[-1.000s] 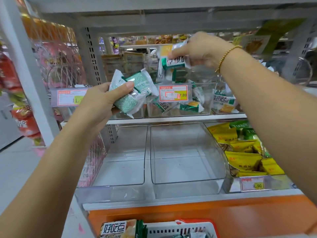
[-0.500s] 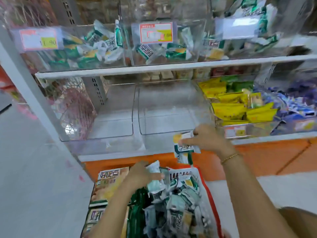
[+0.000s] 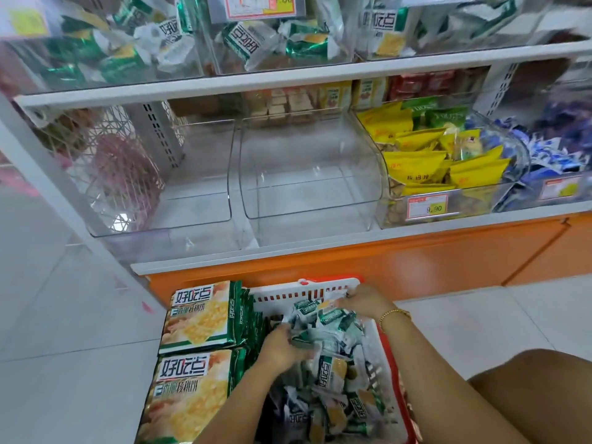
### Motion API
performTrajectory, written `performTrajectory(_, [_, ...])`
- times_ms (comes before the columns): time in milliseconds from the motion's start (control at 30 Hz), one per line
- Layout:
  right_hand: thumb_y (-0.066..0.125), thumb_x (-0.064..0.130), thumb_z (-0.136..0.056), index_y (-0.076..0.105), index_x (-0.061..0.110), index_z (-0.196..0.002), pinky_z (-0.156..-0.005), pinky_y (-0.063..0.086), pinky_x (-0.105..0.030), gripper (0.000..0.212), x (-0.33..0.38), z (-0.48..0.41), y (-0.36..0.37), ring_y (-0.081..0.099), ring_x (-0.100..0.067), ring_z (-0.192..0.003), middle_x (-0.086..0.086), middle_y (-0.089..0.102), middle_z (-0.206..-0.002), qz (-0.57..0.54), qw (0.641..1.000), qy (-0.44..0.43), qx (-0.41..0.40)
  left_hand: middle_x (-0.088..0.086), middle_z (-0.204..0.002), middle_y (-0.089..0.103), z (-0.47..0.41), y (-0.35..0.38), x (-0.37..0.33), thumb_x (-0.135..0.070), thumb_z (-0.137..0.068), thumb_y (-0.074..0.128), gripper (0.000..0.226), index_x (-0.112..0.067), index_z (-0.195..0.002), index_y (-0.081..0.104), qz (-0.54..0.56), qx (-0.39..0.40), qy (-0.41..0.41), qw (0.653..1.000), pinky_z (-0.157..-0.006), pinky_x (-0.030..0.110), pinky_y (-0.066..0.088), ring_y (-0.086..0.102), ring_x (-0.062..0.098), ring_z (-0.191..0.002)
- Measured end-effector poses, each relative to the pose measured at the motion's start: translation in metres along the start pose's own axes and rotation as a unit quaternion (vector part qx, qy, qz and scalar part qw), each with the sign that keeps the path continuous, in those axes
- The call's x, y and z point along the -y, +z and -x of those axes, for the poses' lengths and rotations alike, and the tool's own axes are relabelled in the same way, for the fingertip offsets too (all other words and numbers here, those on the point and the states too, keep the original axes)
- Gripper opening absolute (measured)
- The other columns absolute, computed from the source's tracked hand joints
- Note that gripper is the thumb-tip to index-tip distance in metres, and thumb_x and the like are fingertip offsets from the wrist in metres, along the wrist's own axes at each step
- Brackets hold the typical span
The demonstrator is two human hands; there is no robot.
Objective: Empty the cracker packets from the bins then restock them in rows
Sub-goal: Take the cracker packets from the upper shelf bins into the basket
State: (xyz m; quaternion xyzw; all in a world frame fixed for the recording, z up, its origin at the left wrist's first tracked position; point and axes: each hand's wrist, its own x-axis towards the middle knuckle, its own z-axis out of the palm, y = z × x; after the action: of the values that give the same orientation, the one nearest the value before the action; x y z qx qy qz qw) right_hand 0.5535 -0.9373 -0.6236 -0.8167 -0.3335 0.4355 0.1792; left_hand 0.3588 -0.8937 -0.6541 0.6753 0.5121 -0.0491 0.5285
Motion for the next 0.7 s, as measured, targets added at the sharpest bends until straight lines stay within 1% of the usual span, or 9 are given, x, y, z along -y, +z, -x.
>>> performTrajectory(33, [0.067, 0.036, -0.087, 0.068, 0.006, -0.095, -0.074, 0.046, -0.030, 0.031, 0.003, 0.002, -0.003, 0.061, -0.023, -0.085, -0.012, 0.066, -0.097, 0.014, 1.000, -0.013, -0.011, 0.002, -0.135, 0.051, 0.004, -0.007, -0.009, -0.027, -0.083, 0.072, 0.056, -0.011, -0.130, 0.048, -0.016, -0.023, 0.022, 0.999, -0.091, 0.018, 0.039, 0.049, 0.010, -0.109])
performTrajectory(100, [0.068, 0.033, -0.086, 0.046, 0.015, -0.056, -0.061, 0.029, -0.029, 0.042, 0.018, 0.008, -0.016, 0.040, -0.020, -0.058, -0.004, 0.043, -0.059, 0.007, 0.997, -0.065, -0.039, 0.002, -0.122, 0.062, 0.012, -0.027, -0.034, -0.026, -0.089, 0.065, 0.025, -0.015, -0.110, 0.061, -0.033, -0.104, 0.085, 0.990, -0.084, 0.017, 0.041, 0.054, 0.009, -0.094])
performTrajectory(167, [0.069, 0.033, -0.085, 0.049, 0.013, -0.059, -0.059, 0.032, -0.028, 0.038, 0.050, 0.031, -0.034, 0.042, -0.017, -0.056, -0.002, 0.045, -0.057, -0.014, 0.983, -0.154, -0.095, -0.004, -0.092, 0.069, 0.025, -0.057, -0.067, -0.026, -0.091, 0.062, 0.008, -0.020, -0.086, 0.065, -0.029, -0.196, 0.164, 0.966, -0.066, 0.011, 0.041, 0.061, 0.012, -0.077])
performTrajectory(233, [0.071, 0.034, -0.084, 0.057, 0.012, -0.066, -0.056, 0.039, -0.024, 0.032, 0.093, 0.066, -0.059, 0.048, -0.010, -0.056, 0.004, 0.052, -0.058, -0.032, 0.955, -0.256, -0.145, -0.008, -0.061, 0.057, 0.045, -0.094, -0.106, -0.030, -0.090, 0.062, 0.027, -0.017, -0.066, 0.057, -0.011, -0.281, 0.254, 0.925, -0.053, 0.015, 0.034, 0.054, 0.007, -0.058])
performTrajectory(333, [0.071, 0.036, -0.083, 0.056, 0.015, -0.064, -0.048, 0.031, -0.018, 0.032, 0.157, 0.120, -0.100, 0.039, -0.003, -0.047, 0.011, 0.044, -0.047, -0.043, 0.898, -0.387, -0.207, -0.004, -0.051, 0.046, 0.089, -0.157, -0.167, -0.040, -0.090, 0.060, 0.042, -0.010, -0.062, 0.052, -0.008, -0.394, 0.383, 0.835, -0.051, 0.022, 0.032, 0.041, 0.007, -0.048])
performTrajectory(433, [0.073, 0.033, -0.081, 0.058, 0.020, -0.068, -0.051, 0.034, -0.016, 0.023, 0.211, 0.162, -0.141, 0.043, -0.003, -0.050, 0.014, 0.050, -0.053, -0.027, 0.831, -0.494, -0.255, -0.006, -0.057, 0.052, 0.131, -0.216, -0.214, -0.038, -0.087, 0.059, 0.032, -0.017, -0.064, 0.050, -0.018, -0.467, 0.479, 0.743, -0.057, 0.022, 0.040, 0.049, 0.007, -0.055])
performTrajectory(567, [0.073, 0.029, -0.082, 0.064, 0.018, -0.084, -0.062, 0.041, -0.011, 0.015, 0.287, 0.183, -0.199, 0.055, -0.003, -0.068, 0.014, 0.060, -0.076, 0.064, 0.766, -0.543, -0.338, -0.004, -0.098, 0.058, 0.159, -0.285, -0.256, -0.031, -0.090, 0.062, 0.014, -0.018, -0.096, 0.061, -0.109, -0.549, 0.512, 0.652, -0.082, 0.014, 0.040, 0.054, 0.008, -0.091])
performTrajectory(633, [0.071, 0.033, -0.083, 0.065, 0.020, -0.089, -0.068, 0.043, -0.013, 0.016, 0.324, 0.179, -0.224, 0.054, 0.000, -0.072, 0.014, 0.060, -0.081, 0.116, 0.757, -0.529, -0.364, -0.004, -0.111, 0.056, 0.157, -0.313, -0.268, -0.036, -0.090, 0.061, 0.030, -0.017, -0.113, 0.061, -0.185, -0.547, 0.461, 0.674, -0.084, 0.007, 0.031, 0.049, 0.005, -0.099])
performTrajectory(700, [0.070, 0.036, -0.084, 0.068, 0.020, -0.093, -0.077, 0.046, -0.023, 0.019, 0.358, 0.165, -0.245, 0.057, -0.008, -0.081, 0.007, 0.064, -0.089, 0.173, 0.772, -0.487, -0.369, -0.003, -0.116, 0.062, 0.149, -0.330, -0.273, -0.042, -0.089, 0.059, 0.035, -0.019, -0.115, 0.063, -0.239, -0.514, 0.393, 0.724, -0.082, 0.019, 0.035, 0.054, 0.013, -0.100])
